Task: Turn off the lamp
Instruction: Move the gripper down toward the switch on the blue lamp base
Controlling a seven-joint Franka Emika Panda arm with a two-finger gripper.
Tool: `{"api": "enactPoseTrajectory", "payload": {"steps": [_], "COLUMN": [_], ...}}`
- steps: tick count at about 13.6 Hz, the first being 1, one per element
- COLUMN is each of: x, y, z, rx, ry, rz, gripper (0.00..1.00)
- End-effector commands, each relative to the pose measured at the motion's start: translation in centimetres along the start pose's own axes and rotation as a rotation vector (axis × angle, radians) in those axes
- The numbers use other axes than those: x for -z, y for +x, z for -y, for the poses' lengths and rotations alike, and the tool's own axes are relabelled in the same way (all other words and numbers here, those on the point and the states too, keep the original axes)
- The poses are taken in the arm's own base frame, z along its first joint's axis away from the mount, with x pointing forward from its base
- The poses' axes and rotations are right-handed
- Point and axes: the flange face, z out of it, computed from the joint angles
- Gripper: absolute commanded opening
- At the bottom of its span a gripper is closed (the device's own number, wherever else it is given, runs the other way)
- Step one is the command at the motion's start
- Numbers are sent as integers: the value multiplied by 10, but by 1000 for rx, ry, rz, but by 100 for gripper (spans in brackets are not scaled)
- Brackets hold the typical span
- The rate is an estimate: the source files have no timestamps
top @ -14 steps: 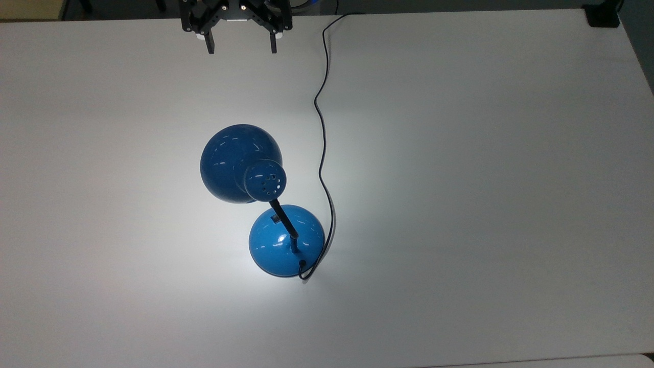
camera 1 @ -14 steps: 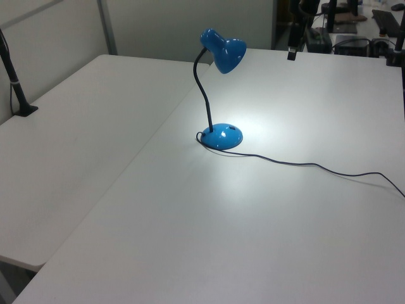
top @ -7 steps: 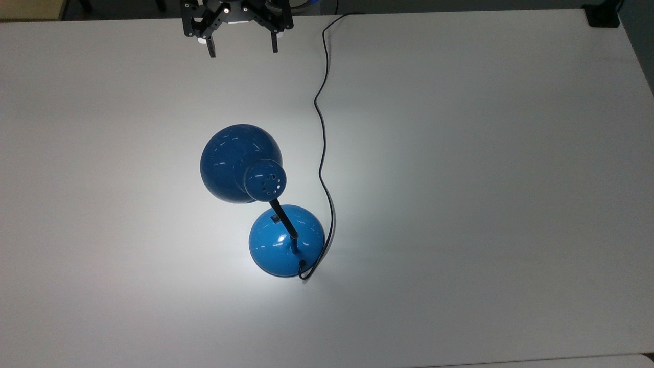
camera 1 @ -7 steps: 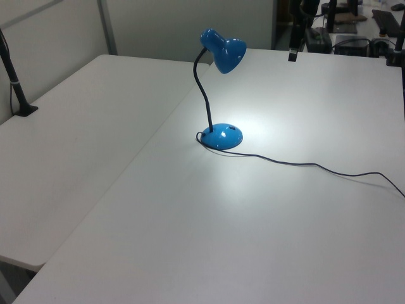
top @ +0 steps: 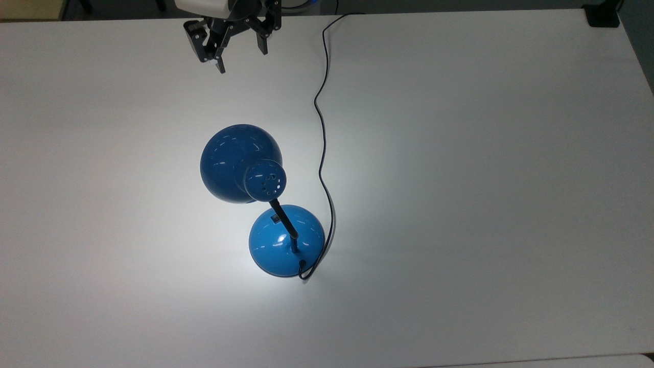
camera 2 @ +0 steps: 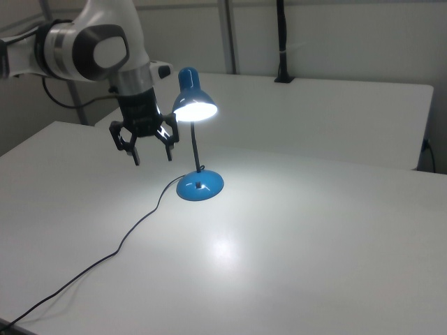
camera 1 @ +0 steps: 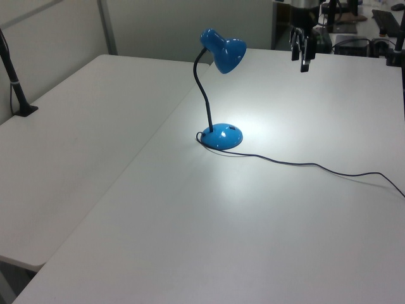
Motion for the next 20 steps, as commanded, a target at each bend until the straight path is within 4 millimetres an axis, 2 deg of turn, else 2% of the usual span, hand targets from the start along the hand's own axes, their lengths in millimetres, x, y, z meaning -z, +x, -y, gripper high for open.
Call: {"api": "enactPoseTrajectory", "payload": {"steps": [1,4,8,12,15,20], "x": [-28,-56,-99,-147,-170,-196], "y": [9,16,48,66,79,93], "z": [-3,-3,-6,-11,-4,-10], "rx": [29,-1,-132,-191,-214,-292], "ry": [5,16,-7,-55,-79,-118], "rz": [8,-32,-162,-259,-322,-434], "gripper": [45,0,0,0,0,0]}}
